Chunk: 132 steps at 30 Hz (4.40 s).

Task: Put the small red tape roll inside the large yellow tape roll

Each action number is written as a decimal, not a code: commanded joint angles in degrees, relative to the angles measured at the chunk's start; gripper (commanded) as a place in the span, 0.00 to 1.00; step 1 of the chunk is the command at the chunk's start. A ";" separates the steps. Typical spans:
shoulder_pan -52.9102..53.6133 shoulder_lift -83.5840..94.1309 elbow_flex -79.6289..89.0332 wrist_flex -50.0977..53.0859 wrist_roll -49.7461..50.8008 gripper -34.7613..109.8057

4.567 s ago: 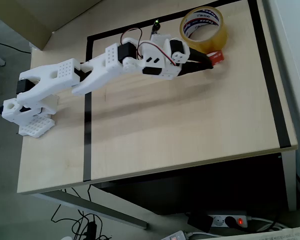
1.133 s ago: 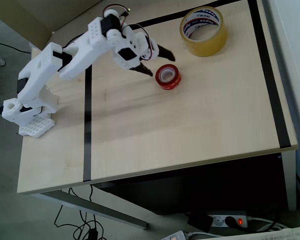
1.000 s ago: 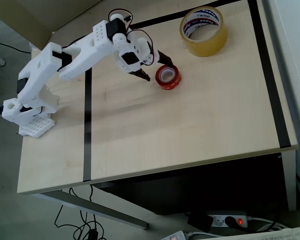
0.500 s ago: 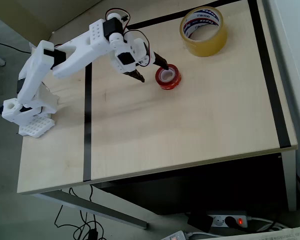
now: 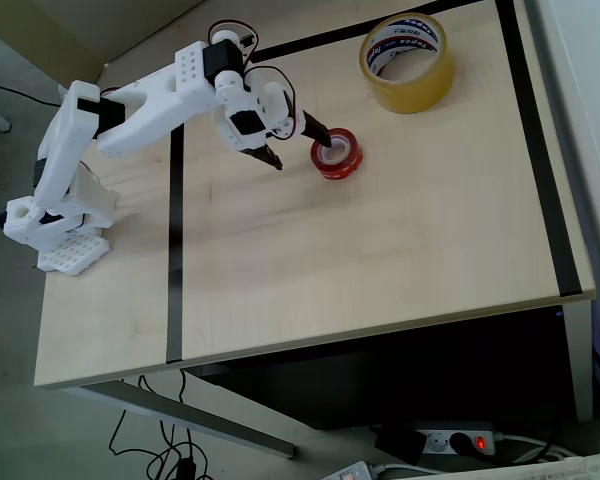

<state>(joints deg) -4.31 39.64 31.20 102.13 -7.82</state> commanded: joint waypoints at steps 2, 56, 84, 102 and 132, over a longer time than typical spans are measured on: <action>0.00 6.59 -0.09 1.49 0.79 0.45; -6.24 -2.99 -31.03 -38.50 -0.79 0.24; -12.04 -11.60 -33.57 -33.40 -0.35 0.40; 1.14 1.49 -29.79 -12.13 -1.05 0.24; 13.01 149.59 122.43 -40.17 0.97 0.24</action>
<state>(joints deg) 7.12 164.44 151.70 60.91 -6.94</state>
